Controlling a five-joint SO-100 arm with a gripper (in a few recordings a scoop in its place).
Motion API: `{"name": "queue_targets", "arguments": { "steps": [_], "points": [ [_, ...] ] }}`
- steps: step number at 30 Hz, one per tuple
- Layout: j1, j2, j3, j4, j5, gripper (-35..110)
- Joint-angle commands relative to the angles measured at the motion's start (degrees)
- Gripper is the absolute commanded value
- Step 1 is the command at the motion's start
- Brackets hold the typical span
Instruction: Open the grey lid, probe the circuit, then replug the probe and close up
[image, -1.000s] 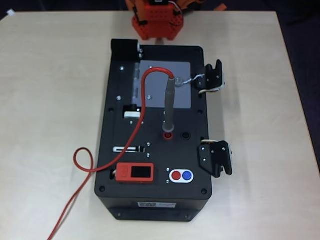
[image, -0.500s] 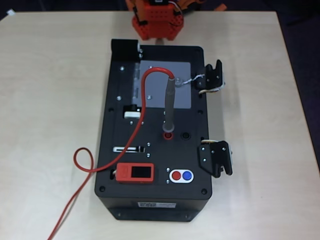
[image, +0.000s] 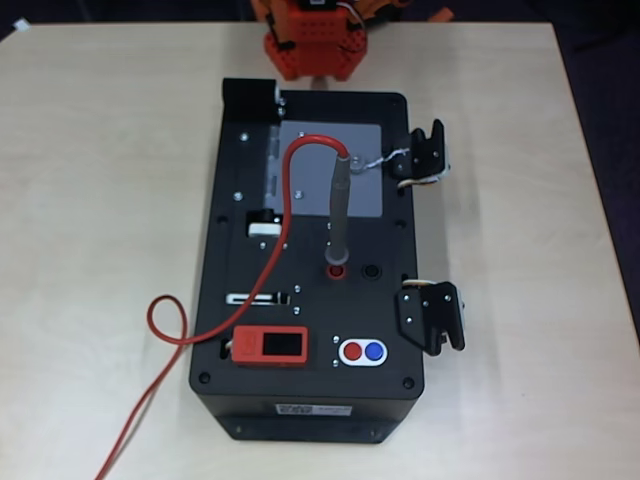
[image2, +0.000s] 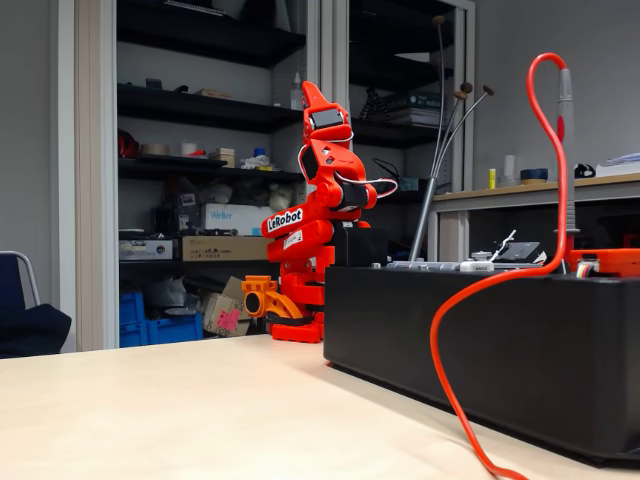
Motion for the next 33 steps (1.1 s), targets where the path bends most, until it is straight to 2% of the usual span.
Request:
{"name": "queue_targets", "arguments": {
  "steps": [1,4,5,7,10,15,22,26,33],
  "points": [
    [-0.5,0.2,0.3,-0.9,0.4,0],
    [-0.5,0.2,0.3,-0.9,0.4,0],
    [-0.5,0.2,0.3,-0.9,-2.4,0],
    [-0.5,0.2,0.3,-0.8,-20.1,0],
    [-0.2,0.2,0.3,-0.8,-40.0,0],
    [4.3,0.2,0.3,-0.1,-57.7,0],
    [8.3,0.2,0.3,3.7,-57.7,1],
    [8.6,0.2,0.3,12.1,-57.2,1],
    [8.7,0.2,-3.2,29.7,-49.7,1]
  ]
}}
